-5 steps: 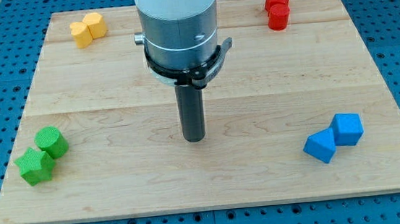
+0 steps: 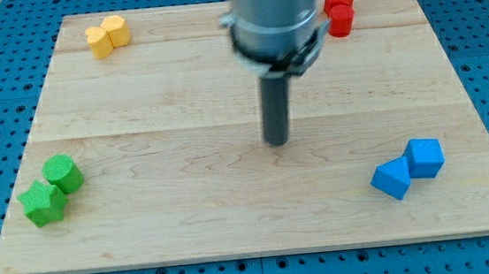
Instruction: Move the red circle towards the center
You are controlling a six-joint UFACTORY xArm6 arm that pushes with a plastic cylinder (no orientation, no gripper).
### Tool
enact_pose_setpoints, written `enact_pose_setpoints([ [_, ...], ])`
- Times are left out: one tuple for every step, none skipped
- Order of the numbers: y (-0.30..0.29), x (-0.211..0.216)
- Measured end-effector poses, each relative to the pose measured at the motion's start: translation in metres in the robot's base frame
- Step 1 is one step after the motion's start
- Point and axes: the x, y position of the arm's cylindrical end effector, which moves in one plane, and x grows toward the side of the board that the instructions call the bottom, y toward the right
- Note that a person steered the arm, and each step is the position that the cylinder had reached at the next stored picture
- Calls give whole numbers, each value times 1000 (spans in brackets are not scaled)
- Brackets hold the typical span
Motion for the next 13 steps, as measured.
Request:
enact_pose_setpoints([
  [65, -52],
  [113, -90],
  [113, -90],
  [119, -89],
  [149, -93],
  [180, -140],
  [198, -188],
  [190, -225],
  [134, -205],
  [50, -171],
  [-20, -158],
  [-69, -150],
  [-103, -171],
])
